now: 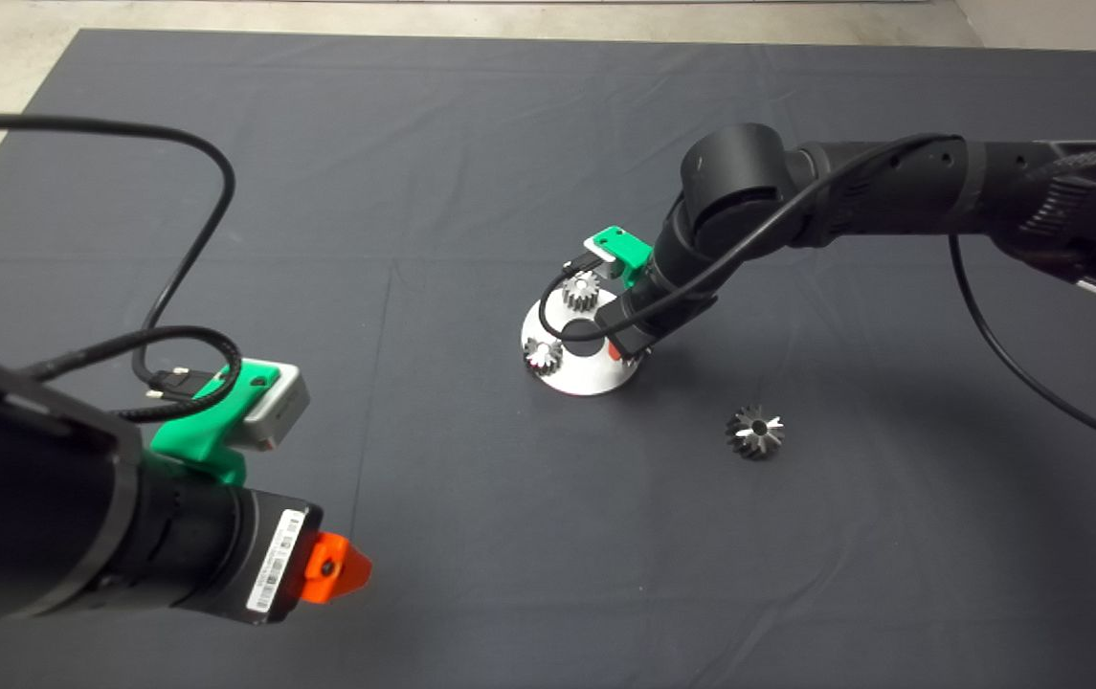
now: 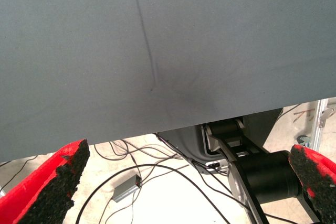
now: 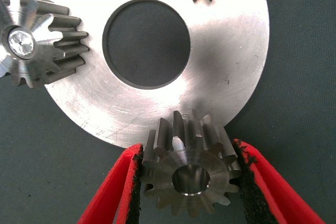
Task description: Remove an incorrectly installed larger gear and replace it with the correct smaller gear
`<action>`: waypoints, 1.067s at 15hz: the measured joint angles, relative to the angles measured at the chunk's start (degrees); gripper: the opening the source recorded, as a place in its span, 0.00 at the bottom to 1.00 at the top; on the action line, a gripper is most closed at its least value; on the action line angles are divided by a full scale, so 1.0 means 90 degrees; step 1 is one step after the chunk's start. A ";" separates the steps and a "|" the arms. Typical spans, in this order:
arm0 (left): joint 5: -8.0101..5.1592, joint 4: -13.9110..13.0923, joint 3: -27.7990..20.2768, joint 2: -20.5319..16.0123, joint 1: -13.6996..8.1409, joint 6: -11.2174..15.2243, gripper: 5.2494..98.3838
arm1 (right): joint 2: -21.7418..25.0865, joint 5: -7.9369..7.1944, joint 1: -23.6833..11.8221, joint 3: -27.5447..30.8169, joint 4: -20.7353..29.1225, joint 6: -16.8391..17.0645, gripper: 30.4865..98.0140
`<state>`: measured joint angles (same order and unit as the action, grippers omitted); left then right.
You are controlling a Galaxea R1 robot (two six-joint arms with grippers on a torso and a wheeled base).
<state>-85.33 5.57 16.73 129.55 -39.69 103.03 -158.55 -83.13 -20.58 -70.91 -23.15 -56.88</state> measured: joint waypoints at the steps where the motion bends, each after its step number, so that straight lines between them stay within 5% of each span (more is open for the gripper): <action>1: 0.0000 -0.0001 0.0000 0.0000 0.0000 0.0000 0.99 | 0.0001 0.0003 0.0003 -0.0013 -0.0025 0.0000 0.16; 16: -0.0003 -0.0001 0.0000 -0.0003 0.0000 0.0000 0.99 | 0.0000 0.0031 0.0149 -0.0051 -0.0125 0.0000 0.16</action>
<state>-85.36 5.56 16.73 129.53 -39.69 103.03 -158.55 -82.85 -19.24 -71.36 -24.27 -56.88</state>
